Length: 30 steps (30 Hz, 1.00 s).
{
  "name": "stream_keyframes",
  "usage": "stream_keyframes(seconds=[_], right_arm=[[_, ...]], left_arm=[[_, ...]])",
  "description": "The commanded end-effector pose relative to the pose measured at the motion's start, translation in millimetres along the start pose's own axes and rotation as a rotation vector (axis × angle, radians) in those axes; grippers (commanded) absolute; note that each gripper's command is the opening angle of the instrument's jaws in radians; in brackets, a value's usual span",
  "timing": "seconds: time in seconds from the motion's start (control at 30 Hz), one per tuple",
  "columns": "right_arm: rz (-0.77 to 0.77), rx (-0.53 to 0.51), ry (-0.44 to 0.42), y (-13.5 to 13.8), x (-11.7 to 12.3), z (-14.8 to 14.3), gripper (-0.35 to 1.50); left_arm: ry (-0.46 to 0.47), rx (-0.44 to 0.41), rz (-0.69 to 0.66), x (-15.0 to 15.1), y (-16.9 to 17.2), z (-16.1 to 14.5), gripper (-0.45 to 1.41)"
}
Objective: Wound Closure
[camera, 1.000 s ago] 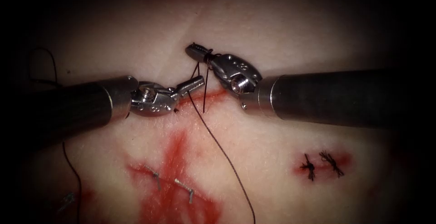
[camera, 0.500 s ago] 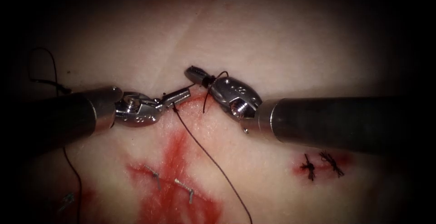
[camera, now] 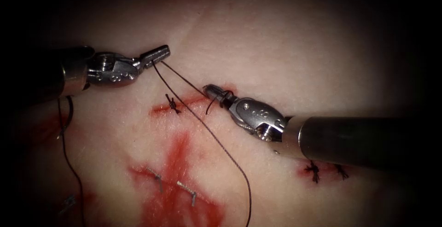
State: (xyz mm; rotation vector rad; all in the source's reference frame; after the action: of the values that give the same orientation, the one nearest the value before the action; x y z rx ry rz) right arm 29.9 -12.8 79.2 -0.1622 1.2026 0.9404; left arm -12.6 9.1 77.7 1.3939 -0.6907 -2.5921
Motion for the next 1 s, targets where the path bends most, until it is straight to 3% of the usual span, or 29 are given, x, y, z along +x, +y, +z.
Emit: stream_keyframes(seconds=[0.03, 0.2, 0.6, 1.0], right_arm=[[-0.005, 0.003, 0.000, -0.7, -0.9, 0.4, -0.35], [-0.037, 0.007, 0.004, -1.3, -1.2, 0.2, -0.35], [-0.120, 0.032, -0.013, -3.3, -1.7, -2.0, -0.35], [-0.101, 0.048, 0.001, -5.1, -0.4, -3.8, -0.35]], left_arm=[[-0.006, 0.003, 0.002, -0.5, -0.7, 0.5, -0.45], [-0.030, 0.009, 0.008, -2.0, -4.4, -0.6, -0.45], [-0.091, 0.012, 0.005, -6.5, -8.7, -1.5, -0.45], [-0.121, 0.032, 0.000, -7.8, -12.9, -0.9, -0.45]])
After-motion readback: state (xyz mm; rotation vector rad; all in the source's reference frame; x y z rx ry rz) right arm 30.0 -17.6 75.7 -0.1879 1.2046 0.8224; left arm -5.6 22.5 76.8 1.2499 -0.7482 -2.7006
